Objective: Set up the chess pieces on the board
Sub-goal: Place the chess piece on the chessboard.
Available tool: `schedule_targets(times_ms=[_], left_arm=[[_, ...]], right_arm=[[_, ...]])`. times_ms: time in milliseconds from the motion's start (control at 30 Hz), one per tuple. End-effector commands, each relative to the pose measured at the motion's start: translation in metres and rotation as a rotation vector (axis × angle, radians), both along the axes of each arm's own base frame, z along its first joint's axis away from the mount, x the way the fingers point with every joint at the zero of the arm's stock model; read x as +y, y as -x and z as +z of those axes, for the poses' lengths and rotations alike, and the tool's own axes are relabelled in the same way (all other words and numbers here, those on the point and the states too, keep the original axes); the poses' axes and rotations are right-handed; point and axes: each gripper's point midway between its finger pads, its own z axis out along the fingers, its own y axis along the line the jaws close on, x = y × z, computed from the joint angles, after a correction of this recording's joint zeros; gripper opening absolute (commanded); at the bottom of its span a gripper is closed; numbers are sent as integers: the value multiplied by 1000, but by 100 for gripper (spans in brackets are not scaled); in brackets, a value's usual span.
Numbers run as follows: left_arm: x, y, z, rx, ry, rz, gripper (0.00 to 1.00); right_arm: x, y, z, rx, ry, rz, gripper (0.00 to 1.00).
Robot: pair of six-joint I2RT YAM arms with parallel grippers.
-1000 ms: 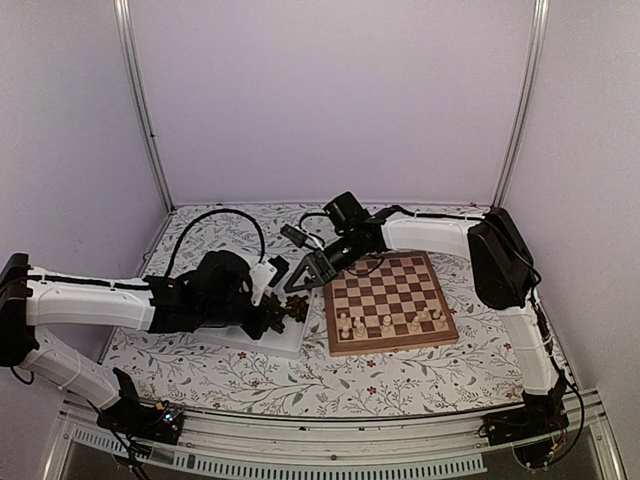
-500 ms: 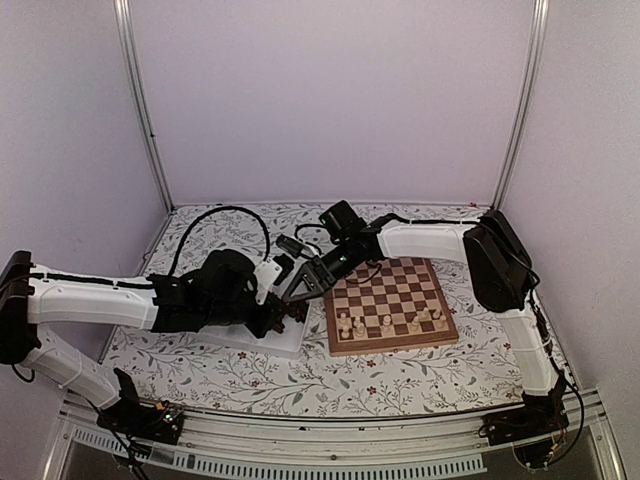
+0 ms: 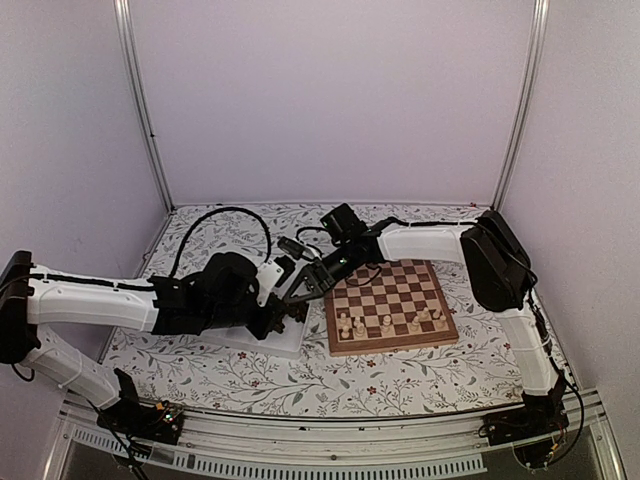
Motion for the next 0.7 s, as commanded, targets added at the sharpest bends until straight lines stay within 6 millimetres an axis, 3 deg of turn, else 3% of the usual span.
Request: schedule_targets(times_ms=[0,100,200,267,433,600,667], left_arm=[[-1,-9,25,-90,17,42,25],[5,-8,50,-161,28,52,37],[20,-10,87,-251,59,92,54],[34,-15,114,-322,100,156,69],[61,-26,177,-544,199,257,97],[57,-64,193,-515,166,245,98],[56,-83,184,-497,107,258,98]], right_arm=[[-2,-4,5,-43,-9,-17,6],[-13,-29,16,-129,9,-87,6],[-30,-59,30,-297,31,-149,6],[-46,-76,36,-391,58,-188,6],[-98,-106,40,-584,163,-268,6],[-153,-113,33,-745,320,-301,6],[-177,-112,25,-799,405,-305,6]])
